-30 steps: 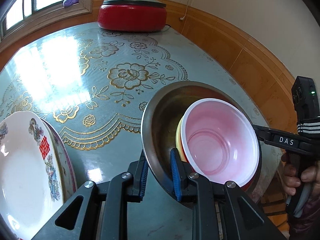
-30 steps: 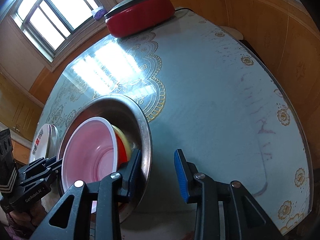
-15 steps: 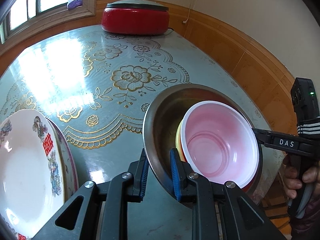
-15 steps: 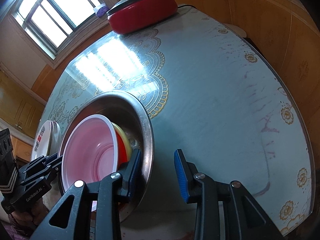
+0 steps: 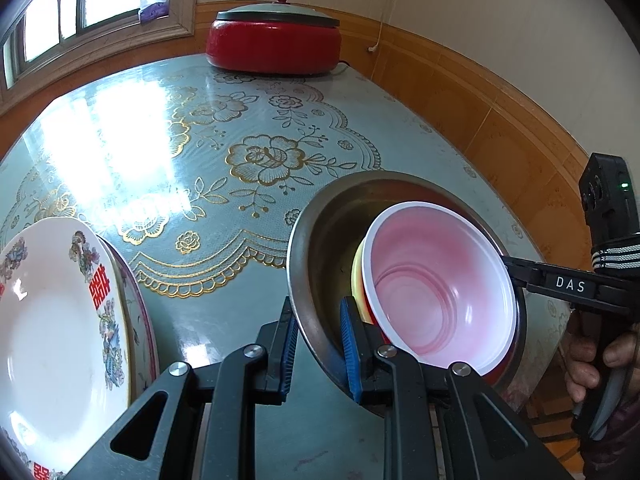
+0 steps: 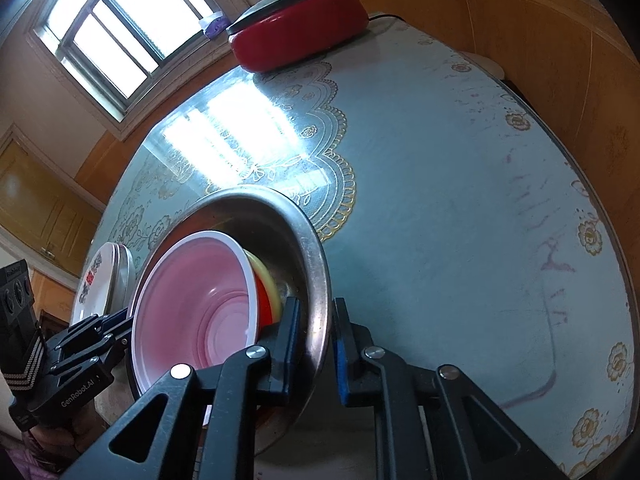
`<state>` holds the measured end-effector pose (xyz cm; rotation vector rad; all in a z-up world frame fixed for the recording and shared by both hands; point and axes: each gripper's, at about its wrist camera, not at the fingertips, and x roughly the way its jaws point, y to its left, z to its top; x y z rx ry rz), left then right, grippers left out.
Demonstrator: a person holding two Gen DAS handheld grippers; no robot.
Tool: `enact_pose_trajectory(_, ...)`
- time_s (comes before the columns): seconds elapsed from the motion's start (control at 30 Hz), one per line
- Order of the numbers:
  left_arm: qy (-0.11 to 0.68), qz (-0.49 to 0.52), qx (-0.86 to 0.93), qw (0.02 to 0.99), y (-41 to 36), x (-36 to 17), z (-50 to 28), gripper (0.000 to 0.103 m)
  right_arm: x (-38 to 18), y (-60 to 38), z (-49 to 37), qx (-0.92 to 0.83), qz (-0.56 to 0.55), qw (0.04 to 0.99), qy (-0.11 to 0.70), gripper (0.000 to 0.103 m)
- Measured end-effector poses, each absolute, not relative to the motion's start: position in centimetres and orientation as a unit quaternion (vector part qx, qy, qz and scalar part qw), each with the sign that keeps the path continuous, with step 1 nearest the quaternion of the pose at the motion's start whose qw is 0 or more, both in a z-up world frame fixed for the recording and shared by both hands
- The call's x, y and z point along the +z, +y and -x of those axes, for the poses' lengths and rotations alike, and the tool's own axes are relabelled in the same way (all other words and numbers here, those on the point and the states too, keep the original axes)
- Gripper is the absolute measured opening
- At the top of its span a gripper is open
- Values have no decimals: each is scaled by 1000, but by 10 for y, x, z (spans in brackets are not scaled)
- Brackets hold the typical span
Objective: Organize plates and bowls
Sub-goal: 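Carry the nested bowls with both tools over the plate stack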
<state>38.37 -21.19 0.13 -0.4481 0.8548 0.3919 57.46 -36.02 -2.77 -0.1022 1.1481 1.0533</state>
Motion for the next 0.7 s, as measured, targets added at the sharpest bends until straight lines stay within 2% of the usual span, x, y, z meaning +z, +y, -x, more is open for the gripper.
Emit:
enact_pose_trajectory(0.13, 406, 214, 189, 868, -213, 1, -383, 21, -27, -362, -573, 469, 46, 714, 518, 18)
enact_pose_trajectory(0.23, 405, 215, 190, 868, -214, 1, -383, 21, -24, -359, -568, 471, 53, 719, 508, 11)
enact_pose_trajectory(0.7, 394, 201, 188, 877, -225, 13, -375, 20, -18, -370, -561, 467, 56, 730, 496, 11)
